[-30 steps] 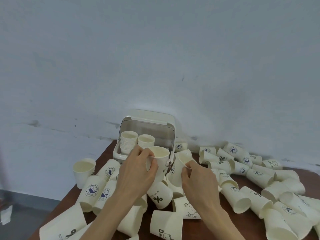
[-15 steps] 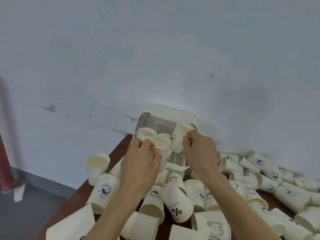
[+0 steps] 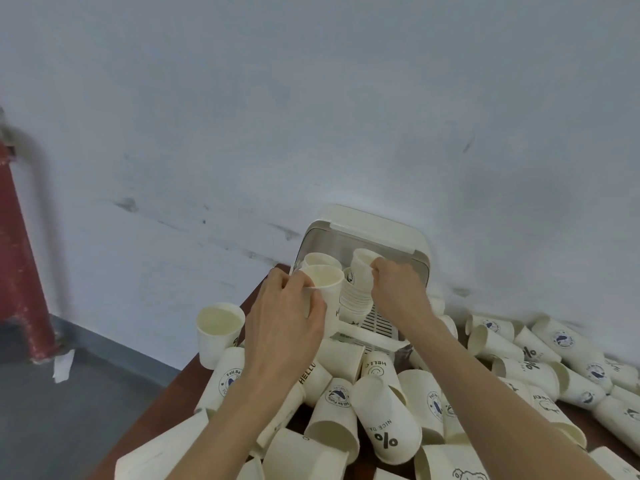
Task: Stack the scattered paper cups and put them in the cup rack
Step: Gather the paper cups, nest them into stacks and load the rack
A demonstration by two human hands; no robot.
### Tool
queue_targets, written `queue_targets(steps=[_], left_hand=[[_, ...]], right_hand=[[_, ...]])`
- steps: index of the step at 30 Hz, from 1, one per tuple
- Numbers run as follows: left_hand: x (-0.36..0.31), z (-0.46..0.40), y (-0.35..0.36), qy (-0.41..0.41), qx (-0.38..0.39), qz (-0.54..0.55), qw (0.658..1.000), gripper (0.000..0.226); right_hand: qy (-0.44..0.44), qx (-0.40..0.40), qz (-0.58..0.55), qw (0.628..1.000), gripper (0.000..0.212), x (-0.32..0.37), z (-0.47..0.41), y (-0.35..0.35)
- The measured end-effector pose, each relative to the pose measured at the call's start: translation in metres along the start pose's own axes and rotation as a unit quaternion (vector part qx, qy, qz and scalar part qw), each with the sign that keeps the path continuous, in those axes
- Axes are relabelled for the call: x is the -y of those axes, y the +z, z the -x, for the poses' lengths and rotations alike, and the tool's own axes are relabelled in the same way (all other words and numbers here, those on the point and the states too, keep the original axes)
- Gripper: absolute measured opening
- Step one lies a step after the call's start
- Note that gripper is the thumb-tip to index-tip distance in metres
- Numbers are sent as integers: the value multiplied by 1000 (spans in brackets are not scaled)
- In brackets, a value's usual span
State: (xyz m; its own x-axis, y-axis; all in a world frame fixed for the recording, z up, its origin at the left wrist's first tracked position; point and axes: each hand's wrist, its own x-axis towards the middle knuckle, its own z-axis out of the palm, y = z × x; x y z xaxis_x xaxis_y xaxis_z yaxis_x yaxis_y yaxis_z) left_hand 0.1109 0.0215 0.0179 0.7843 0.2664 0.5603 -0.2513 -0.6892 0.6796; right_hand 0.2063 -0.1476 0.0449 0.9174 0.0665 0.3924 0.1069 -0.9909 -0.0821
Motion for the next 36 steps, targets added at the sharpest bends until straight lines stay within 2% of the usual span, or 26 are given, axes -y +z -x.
queue_targets(steps=[13, 15, 19, 22, 32, 36], left_hand=[[1, -43, 7, 25, -16, 3, 1000, 29], [-1, -54, 10, 31, -28, 1, 999, 27], [2, -70, 22, 42, -30, -3, 999, 25], [6, -76, 30, 44, -26, -4, 999, 25], [4, -88, 44, 76, -17, -15, 997, 23], [14, -89, 53, 84, 44, -90, 991, 27]], right_hand=[[-35, 84, 16, 996, 15, -2, 18, 24], [-34, 77, 1, 996, 20, -3, 22, 24], [-34, 28, -49, 998, 44, -7, 30, 28], [-29, 16, -79, 996, 52, -8, 36, 26], [-29, 12, -123, 992, 46, -5, 51, 17], [-22, 5, -150, 988, 47, -4, 59, 11]])
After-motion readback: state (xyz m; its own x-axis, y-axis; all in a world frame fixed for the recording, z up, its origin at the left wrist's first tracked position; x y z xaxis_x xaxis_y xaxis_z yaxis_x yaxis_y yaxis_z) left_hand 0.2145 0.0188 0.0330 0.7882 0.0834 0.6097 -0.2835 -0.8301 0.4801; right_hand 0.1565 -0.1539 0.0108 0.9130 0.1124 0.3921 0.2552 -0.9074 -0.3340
